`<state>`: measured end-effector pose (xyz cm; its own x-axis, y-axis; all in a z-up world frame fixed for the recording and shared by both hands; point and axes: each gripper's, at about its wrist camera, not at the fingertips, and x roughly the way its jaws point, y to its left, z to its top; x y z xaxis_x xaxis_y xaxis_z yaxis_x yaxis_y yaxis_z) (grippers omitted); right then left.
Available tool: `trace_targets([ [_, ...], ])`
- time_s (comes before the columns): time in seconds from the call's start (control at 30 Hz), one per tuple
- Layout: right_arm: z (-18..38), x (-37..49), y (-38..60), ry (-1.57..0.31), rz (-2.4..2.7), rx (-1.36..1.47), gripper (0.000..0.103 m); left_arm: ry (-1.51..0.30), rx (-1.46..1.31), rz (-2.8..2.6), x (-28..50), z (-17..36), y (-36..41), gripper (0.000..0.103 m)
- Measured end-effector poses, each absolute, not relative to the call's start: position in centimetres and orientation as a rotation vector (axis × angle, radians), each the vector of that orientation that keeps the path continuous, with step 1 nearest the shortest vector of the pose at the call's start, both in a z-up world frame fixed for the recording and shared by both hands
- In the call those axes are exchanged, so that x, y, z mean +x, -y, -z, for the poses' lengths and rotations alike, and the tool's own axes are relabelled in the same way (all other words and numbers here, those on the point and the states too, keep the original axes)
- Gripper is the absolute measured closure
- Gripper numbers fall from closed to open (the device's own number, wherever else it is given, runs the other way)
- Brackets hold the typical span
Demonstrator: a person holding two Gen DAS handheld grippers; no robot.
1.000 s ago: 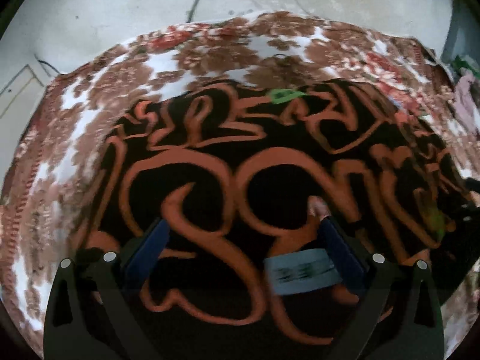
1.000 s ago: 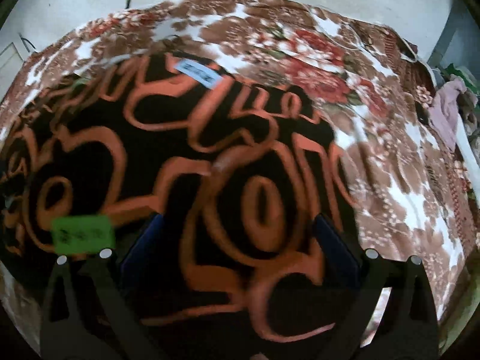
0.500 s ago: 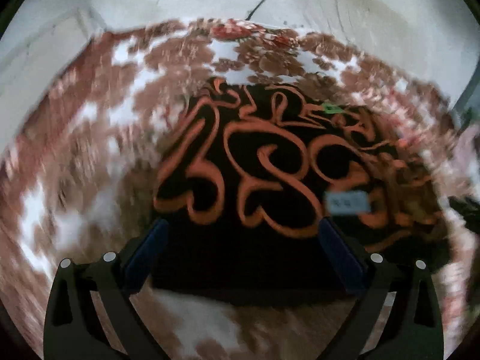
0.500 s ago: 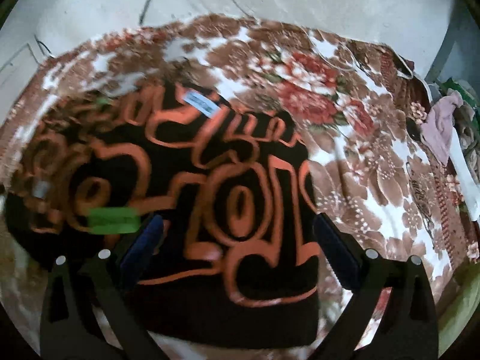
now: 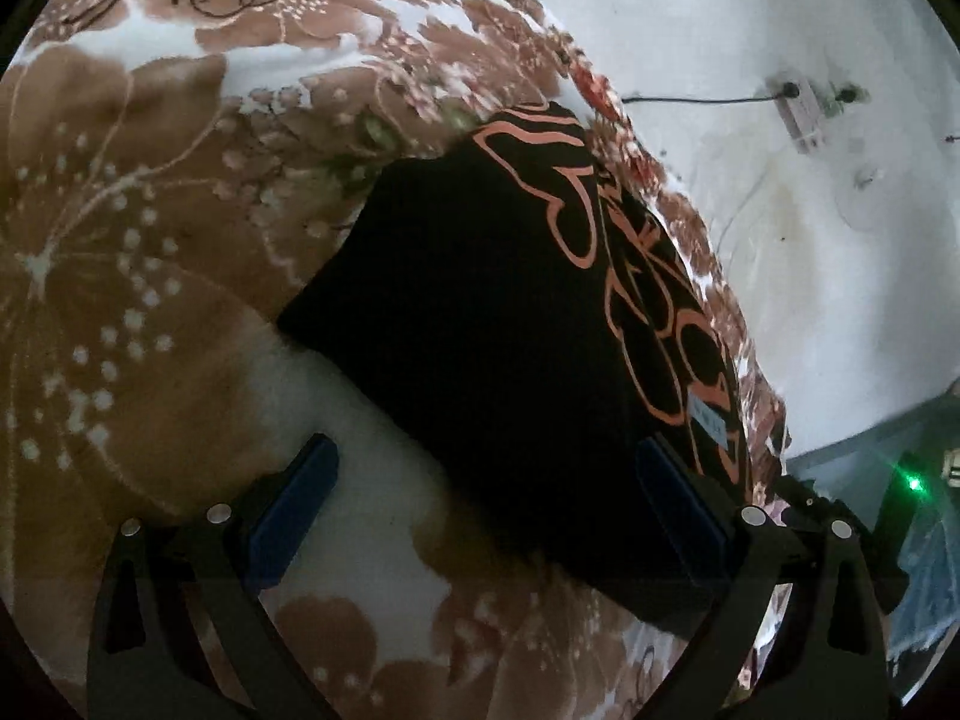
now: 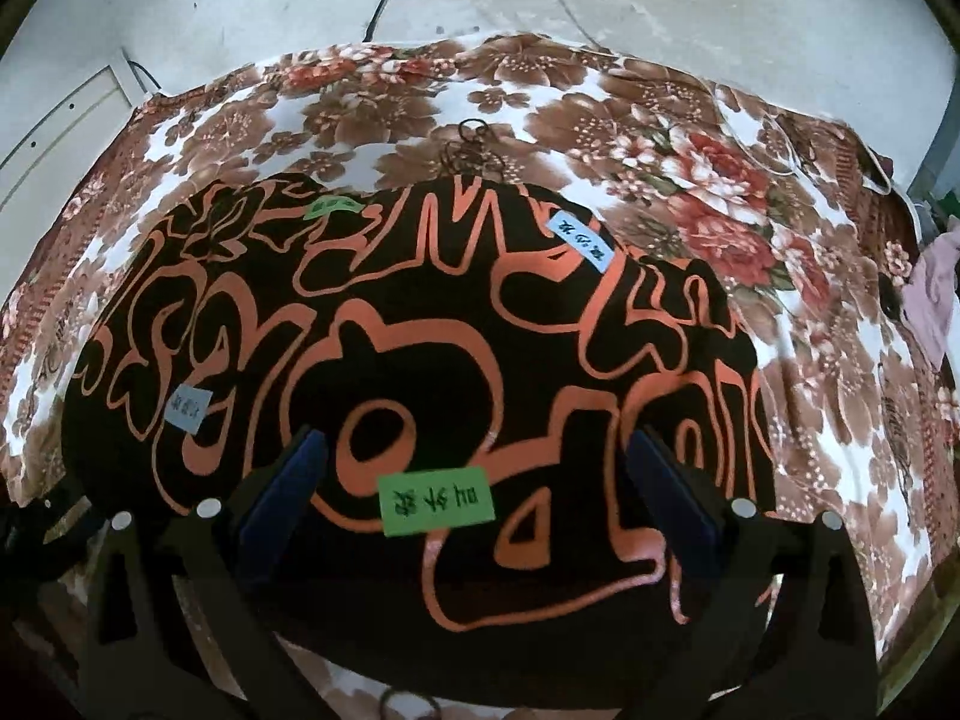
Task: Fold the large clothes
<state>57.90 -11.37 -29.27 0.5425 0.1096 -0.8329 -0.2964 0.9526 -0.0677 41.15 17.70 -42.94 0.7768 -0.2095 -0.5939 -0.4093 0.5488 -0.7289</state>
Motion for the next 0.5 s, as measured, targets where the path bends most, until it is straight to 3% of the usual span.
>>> trace_targets([
  [0.3, 30.5, 59.4, 11.1, -1.004, -0.212, -0.215, 0.005, -0.601, -1.103, -0.116, 44.2, 43.3, -18.7, 0.005],
  [0.5, 31.9, 60.3, 11.4, -1.028, -0.183, -0.193, 0.005, -0.584, -0.951, -0.071, 45.2, 40.2, -16.9, 0.005],
])
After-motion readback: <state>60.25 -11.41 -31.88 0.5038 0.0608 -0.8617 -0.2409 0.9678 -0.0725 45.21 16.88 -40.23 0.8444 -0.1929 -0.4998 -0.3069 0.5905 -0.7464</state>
